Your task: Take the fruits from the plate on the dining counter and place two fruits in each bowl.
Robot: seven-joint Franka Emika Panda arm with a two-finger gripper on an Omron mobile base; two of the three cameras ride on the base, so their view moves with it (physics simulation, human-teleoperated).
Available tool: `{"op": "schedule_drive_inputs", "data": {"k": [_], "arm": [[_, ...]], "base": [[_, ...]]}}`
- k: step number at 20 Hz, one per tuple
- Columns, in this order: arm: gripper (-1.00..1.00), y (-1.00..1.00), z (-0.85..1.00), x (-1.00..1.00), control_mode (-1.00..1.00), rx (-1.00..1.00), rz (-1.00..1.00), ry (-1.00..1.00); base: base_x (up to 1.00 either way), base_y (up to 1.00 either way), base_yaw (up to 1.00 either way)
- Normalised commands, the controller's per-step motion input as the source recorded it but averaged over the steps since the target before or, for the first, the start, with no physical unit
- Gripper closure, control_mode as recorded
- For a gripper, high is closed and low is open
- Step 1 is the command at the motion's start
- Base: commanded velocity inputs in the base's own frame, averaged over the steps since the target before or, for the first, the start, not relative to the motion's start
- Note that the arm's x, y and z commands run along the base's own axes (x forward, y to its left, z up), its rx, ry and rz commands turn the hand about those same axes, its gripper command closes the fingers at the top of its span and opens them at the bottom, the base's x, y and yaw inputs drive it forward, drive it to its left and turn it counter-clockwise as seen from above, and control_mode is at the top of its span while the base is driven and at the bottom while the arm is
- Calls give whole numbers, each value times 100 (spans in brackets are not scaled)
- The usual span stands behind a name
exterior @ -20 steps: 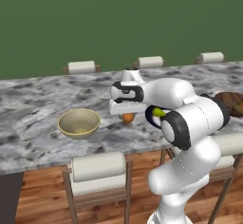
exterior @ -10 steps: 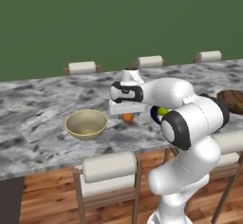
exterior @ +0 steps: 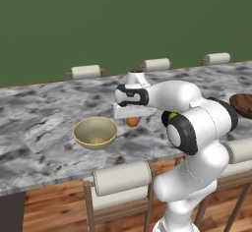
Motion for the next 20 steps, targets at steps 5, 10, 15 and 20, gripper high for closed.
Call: {"op": "schedule_drive_inputs", "data": {"k": [5,10,15,20], "arm": [[100,3,0,20,-100,0,0,0],[100,55,0,23,-100,0,0,-4],[100,78,0,14,-100,0,0,-9],[100,74,0,0,-100,-2,0,-1]], "base": [[4,0,0],[0,0,0],[0,0,0],[0,0,0]]}}
